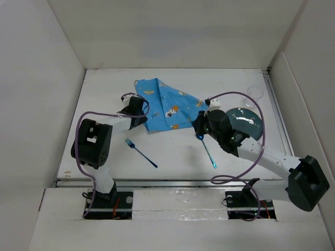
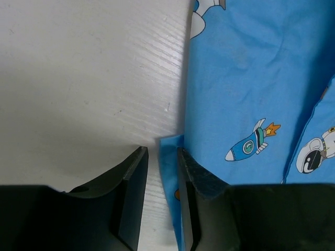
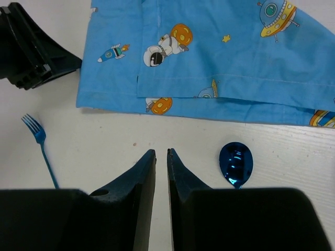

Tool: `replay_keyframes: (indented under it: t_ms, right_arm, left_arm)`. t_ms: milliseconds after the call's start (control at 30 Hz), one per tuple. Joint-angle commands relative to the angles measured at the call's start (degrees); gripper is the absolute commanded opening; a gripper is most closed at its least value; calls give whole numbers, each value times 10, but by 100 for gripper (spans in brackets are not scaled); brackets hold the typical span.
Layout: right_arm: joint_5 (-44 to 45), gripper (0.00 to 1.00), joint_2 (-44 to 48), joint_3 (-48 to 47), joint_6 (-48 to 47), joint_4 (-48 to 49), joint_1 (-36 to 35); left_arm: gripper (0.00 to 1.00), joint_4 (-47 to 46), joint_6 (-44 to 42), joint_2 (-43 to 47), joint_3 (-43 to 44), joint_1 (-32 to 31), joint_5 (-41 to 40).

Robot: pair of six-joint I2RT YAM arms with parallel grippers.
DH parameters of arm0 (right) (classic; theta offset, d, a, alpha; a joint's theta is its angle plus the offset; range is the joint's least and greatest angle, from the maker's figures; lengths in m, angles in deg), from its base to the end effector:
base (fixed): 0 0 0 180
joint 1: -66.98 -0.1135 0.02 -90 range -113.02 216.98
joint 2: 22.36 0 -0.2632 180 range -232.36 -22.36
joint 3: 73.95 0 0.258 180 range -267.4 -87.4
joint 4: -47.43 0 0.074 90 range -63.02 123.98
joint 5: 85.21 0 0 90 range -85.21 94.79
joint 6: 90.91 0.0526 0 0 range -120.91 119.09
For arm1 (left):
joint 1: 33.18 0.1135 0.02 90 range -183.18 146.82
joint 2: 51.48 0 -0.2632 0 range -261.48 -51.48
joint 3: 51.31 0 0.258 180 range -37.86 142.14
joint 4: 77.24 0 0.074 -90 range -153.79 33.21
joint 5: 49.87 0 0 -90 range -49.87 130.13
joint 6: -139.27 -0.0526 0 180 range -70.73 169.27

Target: Set the dinner table for one person

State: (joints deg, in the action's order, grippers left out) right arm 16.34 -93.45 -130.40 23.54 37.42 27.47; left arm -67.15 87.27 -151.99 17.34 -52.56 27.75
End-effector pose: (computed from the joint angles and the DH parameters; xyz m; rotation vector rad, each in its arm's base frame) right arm 0.2369 0.1817 0.2449 -0.1351 2.0247 0.5141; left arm 0.3626 -0.1156 0.1523 -0.4807 2.2464 -0.2727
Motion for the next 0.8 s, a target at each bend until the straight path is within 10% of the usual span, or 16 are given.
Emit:
replay_keyframes:
  t_ms: [0,267,433,767]
  right_arm:
    - [0,21,17,2,2,25,-8]
    - [8,21,36,5,8,30,-14]
    - [7,21,54,5,8,26,-14]
    - [27,21,72,18,0,30,-14]
  left_arm:
    - [29,5,-16,-12,19,1,15]
    - [24,63,-40,-46,60,-30,-55]
    - [0,75,-50,-54,68,-30,-72]
    - [0,76,-53,35,62,-12,-62]
